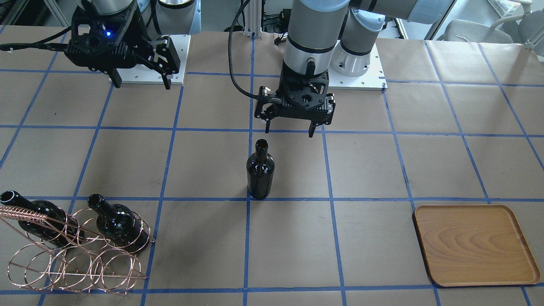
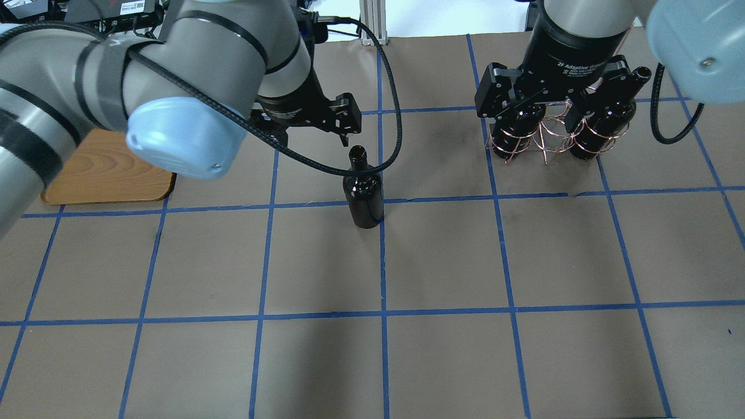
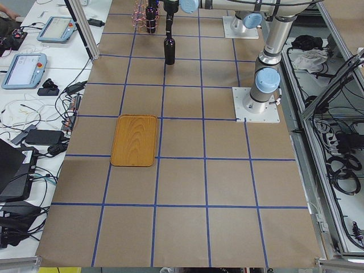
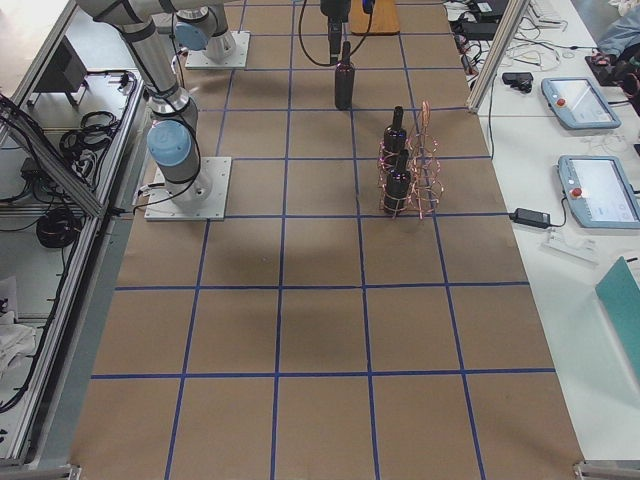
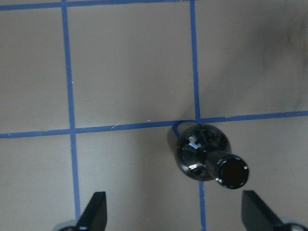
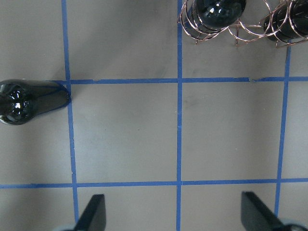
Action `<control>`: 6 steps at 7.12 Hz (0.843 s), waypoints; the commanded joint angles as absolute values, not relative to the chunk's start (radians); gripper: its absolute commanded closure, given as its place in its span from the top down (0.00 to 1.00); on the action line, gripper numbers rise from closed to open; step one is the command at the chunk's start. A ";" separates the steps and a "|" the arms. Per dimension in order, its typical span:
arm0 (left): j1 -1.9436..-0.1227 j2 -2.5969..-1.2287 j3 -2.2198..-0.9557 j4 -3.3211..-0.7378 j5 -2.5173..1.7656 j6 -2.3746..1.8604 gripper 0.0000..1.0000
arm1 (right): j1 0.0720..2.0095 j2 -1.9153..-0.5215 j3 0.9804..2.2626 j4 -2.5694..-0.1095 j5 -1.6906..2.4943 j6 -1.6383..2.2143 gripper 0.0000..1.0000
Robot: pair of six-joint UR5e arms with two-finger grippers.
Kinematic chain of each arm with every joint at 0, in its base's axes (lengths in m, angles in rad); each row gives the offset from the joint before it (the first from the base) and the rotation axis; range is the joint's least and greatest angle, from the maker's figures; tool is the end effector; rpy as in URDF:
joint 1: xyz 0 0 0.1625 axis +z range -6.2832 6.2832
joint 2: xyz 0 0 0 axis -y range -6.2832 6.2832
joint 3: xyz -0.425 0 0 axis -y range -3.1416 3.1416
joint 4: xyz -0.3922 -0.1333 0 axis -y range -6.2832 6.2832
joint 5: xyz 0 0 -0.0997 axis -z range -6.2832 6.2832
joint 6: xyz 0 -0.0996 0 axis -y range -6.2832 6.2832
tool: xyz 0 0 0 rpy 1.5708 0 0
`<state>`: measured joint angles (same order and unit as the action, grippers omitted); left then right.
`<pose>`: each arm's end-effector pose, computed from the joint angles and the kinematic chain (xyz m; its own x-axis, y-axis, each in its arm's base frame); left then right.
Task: Take wine from basket and place on tray
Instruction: 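Lower the left gripper onto the bottle neck and grasp it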
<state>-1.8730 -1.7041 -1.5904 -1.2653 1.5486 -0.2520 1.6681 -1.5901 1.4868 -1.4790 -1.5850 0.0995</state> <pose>-0.2954 -0.4922 0.4407 -0.9967 0.0560 0.0591 0.0471 0.9888 -0.1417 0.1782 -0.4676 0.5294 -0.9999 0.0024 0.0130 0.0022 0.9999 -0.0129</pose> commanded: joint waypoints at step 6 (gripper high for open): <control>-1.960 -1.818 -1.605 -1.170 1.551 -0.302 0.66 | 1.666 -1.597 1.486 -1.539 -1.585 0.098 1.00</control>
<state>-1.9609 -1.8181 -1.6039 -1.1691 1.5498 -0.3064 1.6661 -1.5934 1.4864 -1.5373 -1.5858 0.0981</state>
